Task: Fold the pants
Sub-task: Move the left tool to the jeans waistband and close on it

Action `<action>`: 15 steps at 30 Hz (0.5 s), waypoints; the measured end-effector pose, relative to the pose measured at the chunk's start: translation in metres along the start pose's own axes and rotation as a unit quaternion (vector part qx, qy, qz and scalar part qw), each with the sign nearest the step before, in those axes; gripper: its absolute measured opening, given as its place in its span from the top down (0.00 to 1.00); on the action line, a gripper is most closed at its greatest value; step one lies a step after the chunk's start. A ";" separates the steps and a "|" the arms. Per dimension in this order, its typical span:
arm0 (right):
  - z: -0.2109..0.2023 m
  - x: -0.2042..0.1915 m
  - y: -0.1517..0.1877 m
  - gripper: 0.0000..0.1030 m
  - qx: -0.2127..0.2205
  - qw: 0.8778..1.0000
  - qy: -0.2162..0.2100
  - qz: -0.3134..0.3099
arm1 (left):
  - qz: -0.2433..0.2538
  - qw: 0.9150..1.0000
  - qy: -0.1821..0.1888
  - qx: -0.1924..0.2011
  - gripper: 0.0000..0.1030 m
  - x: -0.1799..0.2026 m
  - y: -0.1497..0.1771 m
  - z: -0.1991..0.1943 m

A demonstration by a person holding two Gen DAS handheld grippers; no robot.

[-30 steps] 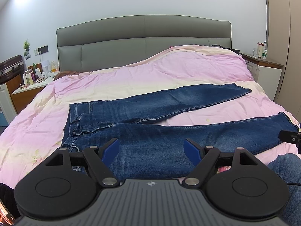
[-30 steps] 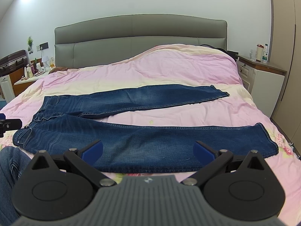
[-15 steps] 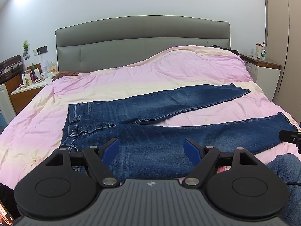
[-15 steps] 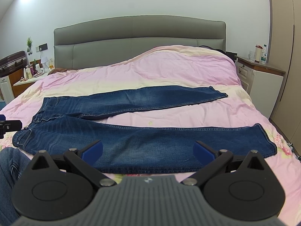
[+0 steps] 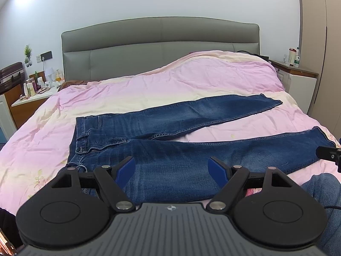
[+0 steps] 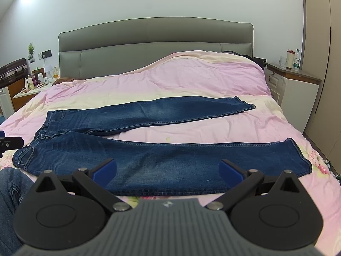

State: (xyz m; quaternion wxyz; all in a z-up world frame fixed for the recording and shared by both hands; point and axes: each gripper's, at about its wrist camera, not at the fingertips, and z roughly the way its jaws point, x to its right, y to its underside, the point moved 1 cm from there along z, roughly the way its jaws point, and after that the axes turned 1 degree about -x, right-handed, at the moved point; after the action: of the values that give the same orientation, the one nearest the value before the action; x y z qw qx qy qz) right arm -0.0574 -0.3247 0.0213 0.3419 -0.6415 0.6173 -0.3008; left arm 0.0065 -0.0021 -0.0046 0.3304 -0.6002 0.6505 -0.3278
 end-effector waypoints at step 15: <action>0.024 0.028 -0.002 0.05 -0.038 0.999 0.012 0.013 | 0.098 0.992 0.057 -0.057 0.17 -0.040 -0.003 0.031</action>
State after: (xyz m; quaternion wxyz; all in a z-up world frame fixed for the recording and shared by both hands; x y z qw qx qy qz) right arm -0.0354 -0.3510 0.0075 0.3137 -0.6423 0.6409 -0.2800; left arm 0.0358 0.0369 -0.0180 0.2891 -0.5315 0.7416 -0.2898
